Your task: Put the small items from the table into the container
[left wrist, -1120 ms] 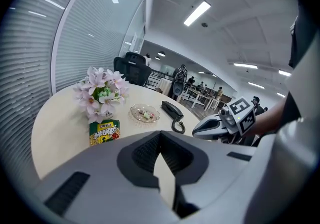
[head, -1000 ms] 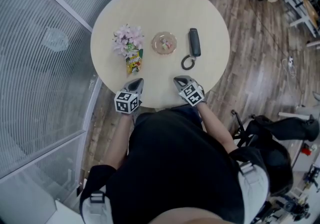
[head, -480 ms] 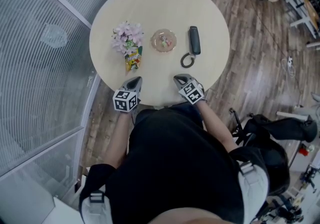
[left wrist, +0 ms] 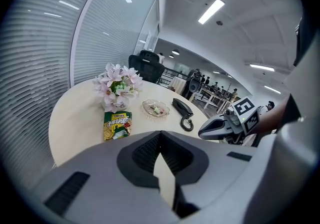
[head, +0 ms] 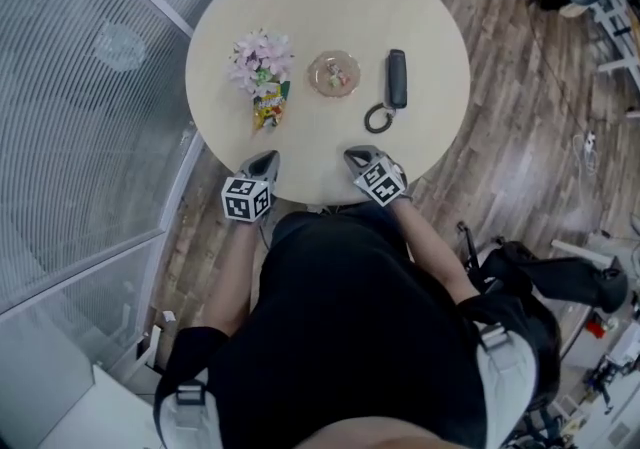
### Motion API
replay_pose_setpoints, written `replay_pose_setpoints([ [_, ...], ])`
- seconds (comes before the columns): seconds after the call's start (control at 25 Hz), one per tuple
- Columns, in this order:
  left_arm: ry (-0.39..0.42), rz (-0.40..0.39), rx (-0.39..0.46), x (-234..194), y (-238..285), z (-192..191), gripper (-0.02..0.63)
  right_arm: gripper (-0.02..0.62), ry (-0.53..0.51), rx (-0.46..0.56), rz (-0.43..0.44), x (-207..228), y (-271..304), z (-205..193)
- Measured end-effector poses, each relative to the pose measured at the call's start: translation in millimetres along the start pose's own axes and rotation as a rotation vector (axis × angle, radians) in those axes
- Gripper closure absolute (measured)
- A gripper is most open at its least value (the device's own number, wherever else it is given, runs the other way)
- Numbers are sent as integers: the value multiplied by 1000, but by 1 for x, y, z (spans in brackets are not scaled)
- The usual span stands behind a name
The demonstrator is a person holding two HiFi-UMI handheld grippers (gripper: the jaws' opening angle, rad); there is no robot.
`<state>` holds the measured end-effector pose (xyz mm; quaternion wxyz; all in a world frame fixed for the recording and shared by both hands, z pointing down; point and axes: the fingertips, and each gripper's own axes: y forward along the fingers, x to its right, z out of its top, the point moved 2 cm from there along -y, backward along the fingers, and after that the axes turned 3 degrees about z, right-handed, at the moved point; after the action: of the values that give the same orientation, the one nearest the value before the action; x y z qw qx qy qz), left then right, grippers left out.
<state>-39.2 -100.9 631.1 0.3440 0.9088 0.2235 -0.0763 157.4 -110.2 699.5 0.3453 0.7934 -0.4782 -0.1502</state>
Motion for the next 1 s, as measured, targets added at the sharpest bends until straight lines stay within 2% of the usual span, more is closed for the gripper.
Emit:
replay_pose_setpoints([
  [0.28, -9, 47, 4, 10, 4, 13, 603, 571, -7, -8, 54, 5, -7, -12],
  [0.52, 22, 49, 7, 1, 15, 22, 603, 571, 35, -32, 28, 18, -14, -29],
  [0.76, 56, -35, -32, -28, 28, 17, 603, 572, 123, -64, -72, 9, -10, -36],
  [1.0, 189, -157, -110, -71, 37, 20, 603, 571, 224, -68, -163, -22, 21, -13],
])
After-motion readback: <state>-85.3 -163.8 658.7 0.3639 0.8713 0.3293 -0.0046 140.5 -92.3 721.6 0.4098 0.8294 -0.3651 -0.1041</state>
